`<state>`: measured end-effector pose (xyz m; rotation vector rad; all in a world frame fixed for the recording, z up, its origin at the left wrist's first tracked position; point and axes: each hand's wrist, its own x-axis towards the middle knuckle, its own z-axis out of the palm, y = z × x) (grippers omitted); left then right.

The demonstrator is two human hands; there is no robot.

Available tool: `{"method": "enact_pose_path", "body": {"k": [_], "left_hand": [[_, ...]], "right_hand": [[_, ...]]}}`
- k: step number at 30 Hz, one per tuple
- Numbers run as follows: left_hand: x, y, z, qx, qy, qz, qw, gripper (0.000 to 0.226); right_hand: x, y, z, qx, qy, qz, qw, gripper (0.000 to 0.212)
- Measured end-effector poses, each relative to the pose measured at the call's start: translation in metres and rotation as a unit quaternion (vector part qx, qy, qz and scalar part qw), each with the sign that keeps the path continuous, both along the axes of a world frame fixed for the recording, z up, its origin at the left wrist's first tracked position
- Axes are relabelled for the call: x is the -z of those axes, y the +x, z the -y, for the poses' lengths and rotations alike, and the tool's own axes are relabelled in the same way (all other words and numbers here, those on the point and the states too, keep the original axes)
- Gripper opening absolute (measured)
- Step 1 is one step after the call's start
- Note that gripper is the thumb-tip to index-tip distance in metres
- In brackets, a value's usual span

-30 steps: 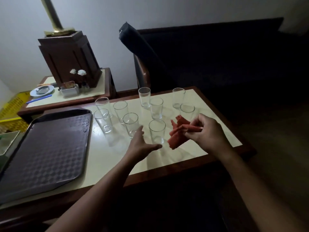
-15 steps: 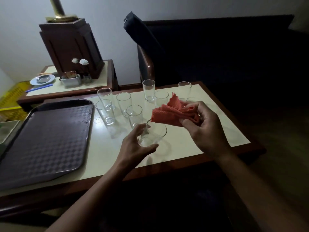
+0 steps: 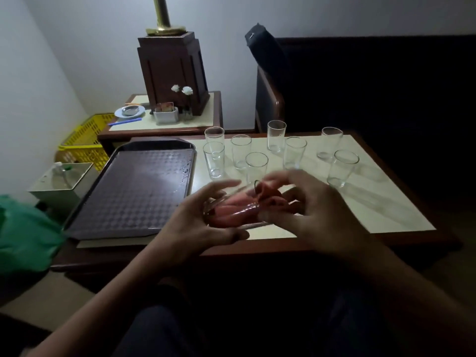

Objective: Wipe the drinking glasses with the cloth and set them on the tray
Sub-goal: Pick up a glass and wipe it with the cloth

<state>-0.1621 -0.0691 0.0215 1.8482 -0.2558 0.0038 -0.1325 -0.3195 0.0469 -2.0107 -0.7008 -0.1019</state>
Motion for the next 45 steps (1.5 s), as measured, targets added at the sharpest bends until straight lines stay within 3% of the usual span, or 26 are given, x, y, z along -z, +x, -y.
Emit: {"method": "enact_pose_path", "body": {"k": [2,4,6,7,9,12,14,17,19,21,23,24,25,27,29,34,36,38,40,44,45], "left_hand": [[-0.004,-0.009,-0.006,-0.054,-0.041,-0.032,0.997,0.088],[-0.006,-0.014,-0.012,-0.084,-0.125,-0.089,0.985,0.084],[-0.008,-0.019,-0.015,-0.073,-0.225,-0.142,0.961,0.087],[-0.009,-0.021,-0.017,-0.058,-0.246,-0.154,0.955,0.088],[-0.015,-0.028,-0.017,-0.012,-0.237,-0.163,0.958,0.074],[-0.023,-0.034,-0.018,0.042,-0.197,-0.124,0.972,0.045],[-0.028,-0.037,-0.019,0.056,-0.135,-0.038,0.989,0.051],[-0.028,-0.036,-0.013,-0.006,0.068,0.161,0.985,0.060],[-0.022,-0.031,-0.011,-0.054,0.168,0.257,0.950,0.069],[-0.015,-0.028,-0.011,-0.073,0.155,0.196,0.965,0.084],[-0.020,-0.031,-0.007,0.003,-0.026,-0.036,0.999,0.084],[-0.022,-0.032,-0.006,0.042,-0.124,-0.138,0.982,0.076],[-0.022,-0.032,-0.007,0.052,-0.180,-0.184,0.965,0.069],[-0.020,-0.031,-0.010,0.030,-0.212,-0.172,0.962,0.054],[-0.020,-0.033,-0.009,0.012,-0.178,-0.098,0.979,0.045],[-0.019,-0.040,-0.004,-0.036,-0.082,0.055,0.994,0.066],[-0.020,-0.039,-0.004,-0.036,-0.102,-0.004,0.994,0.074],[-0.024,-0.039,-0.001,0.003,-0.186,-0.146,0.972,0.064],[-0.025,-0.038,0.001,0.013,-0.252,-0.209,0.945,0.068],[-0.022,-0.036,-0.006,0.023,-0.274,-0.162,0.948,0.047],[-0.020,-0.036,-0.009,0.025,-0.262,-0.147,0.953,0.053]], "right_hand": [[-0.010,-0.006,0.004,-0.029,0.053,-0.072,0.996,0.043],[-0.015,-0.011,0.006,-0.066,-0.032,0.048,0.996,0.039],[-0.007,-0.011,0.003,-0.107,-0.148,0.210,0.961,0.047],[0.001,-0.009,0.001,-0.132,-0.195,0.258,0.937,0.057],[0.011,-0.011,-0.004,-0.178,-0.240,0.267,0.916,0.073],[0.015,-0.021,-0.010,-0.206,-0.160,0.129,0.957,0.068],[0.011,-0.030,-0.013,-0.217,-0.046,-0.059,0.973,0.068],[-0.001,-0.032,-0.018,-0.231,0.128,-0.334,0.905,0.057],[-0.004,-0.030,-0.021,-0.204,0.176,-0.402,0.875,0.042],[-0.004,-0.028,-0.022,-0.179,0.179,-0.380,0.890,0.038],[-0.002,-0.028,-0.021,-0.163,0.147,-0.292,0.931,0.043],[-0.001,-0.029,-0.020,-0.155,0.111,-0.227,0.955,0.045],[0.001,-0.029,-0.019,-0.153,0.071,-0.174,0.970,0.046],[0.002,-0.030,-0.018,-0.164,0.039,-0.175,0.970,0.048],[0.001,-0.028,-0.016,-0.177,0.082,-0.259,0.946,0.051],[0.000,-0.026,-0.019,-0.164,0.202,-0.405,0.876,0.042],[0.005,-0.025,-0.019,-0.155,0.228,-0.378,0.884,0.040],[0.007,-0.025,-0.017,-0.149,0.179,-0.255,0.939,0.041],[0.007,-0.026,-0.016,-0.156,0.120,-0.159,0.967,0.043],[0.006,-0.027,-0.016,-0.182,0.135,-0.262,0.938,0.052],[0.005,-0.027,-0.015,-0.185,0.139,-0.291,0.928,0.056]]}}
